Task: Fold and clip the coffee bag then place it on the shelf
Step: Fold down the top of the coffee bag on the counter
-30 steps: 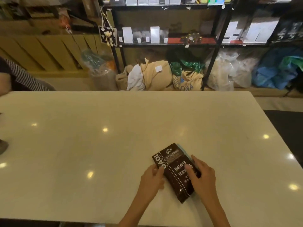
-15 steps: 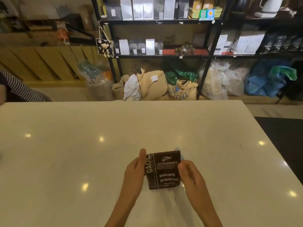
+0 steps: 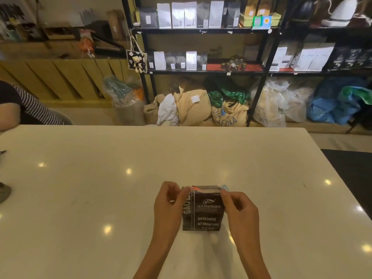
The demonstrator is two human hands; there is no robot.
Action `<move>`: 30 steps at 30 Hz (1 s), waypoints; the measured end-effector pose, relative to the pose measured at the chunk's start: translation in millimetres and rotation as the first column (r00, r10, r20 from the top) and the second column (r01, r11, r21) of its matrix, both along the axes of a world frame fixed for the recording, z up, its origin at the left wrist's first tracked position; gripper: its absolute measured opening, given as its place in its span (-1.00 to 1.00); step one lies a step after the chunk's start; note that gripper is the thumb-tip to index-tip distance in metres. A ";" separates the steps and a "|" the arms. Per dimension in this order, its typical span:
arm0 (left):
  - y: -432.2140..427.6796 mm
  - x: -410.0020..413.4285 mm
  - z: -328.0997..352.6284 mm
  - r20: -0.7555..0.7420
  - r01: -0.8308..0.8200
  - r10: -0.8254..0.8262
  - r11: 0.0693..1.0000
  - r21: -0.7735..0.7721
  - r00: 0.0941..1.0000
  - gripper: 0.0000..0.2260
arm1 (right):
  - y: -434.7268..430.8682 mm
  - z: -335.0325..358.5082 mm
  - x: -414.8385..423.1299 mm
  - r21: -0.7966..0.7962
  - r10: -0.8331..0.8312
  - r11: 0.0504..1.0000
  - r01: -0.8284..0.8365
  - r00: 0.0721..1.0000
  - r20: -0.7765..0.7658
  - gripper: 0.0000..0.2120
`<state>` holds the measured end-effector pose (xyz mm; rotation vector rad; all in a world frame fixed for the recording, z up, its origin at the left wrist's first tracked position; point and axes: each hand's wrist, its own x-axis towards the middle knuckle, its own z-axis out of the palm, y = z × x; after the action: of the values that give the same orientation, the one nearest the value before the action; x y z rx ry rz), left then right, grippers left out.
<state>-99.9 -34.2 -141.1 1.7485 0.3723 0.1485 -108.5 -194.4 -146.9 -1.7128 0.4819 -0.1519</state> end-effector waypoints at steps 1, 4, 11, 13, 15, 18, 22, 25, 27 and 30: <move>0.2 2.8 1.9 0.008 0.001 -0.001 1.000 -0.014 1.000 -0.82 | 1.3 0.1 0.8 0.003 -0.017 1.000 0.016 1.000 0.011 -0.82; 0.1 8.8 4.0 -0.039 -0.023 0.020 0.997 -0.078 0.999 -0.82 | 5.7 -1.8 1.3 0.002 -0.042 0.999 0.042 0.999 0.029 -0.89; 5.0 12.3 6.8 -0.184 -0.025 -0.033 0.953 -0.303 0.982 -0.75 | 9.4 -5.0 -0.4 -0.128 0.017 0.992 -0.015 1.000 0.014 -0.85; 1.2 8.0 7.2 -0.138 -0.059 0.011 0.934 -0.351 0.990 -0.76 | 10.0 -4.4 -1.5 -0.128 0.015 0.992 -0.010 0.999 0.034 -0.83; -1.5 2.3 7.2 -0.097 -0.090 0.057 0.918 -0.385 0.994 -0.73 | 11.8 -4.9 -5.0 -0.110 0.018 0.994 -0.013 0.999 0.040 -0.83; 2.6 1.2 7.8 -0.119 -0.089 0.043 0.905 -0.417 0.992 -0.72 | 12.4 -4.4 -7.9 -0.049 0.027 0.998 -0.026 0.999 0.030 -0.86; 4.7 0.0 10.3 -0.048 -0.034 0.016 0.918 -0.396 0.999 -0.73 | 14.7 -1.4 -6.3 -0.093 -0.026 0.995 0.029 0.999 0.029 -0.80; 1.1 -2.7 8.1 -0.063 -0.053 0.030 0.915 -0.401 0.998 -0.76 | 20.3 -2.5 -5.2 -0.095 -0.061 0.994 0.062 0.998 0.015 -0.80; 1.3 -1.9 5.2 -0.104 -0.078 0.037 0.906 -0.417 0.994 -0.81 | 22.7 -3.5 -5.4 -0.076 -0.051 0.996 0.052 0.999 0.007 -0.81; 3.1 -0.7 3.8 -0.091 -0.077 0.046 0.926 -0.368 0.995 -0.84 | 22.4 -1.2 -5.4 -0.088 -0.051 0.995 0.056 0.997 0.054 -0.83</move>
<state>-100.6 -31.0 -137.3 1.3702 0.4822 0.0473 -113.9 -172.0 -148.1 -1.7798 0.4888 -0.2590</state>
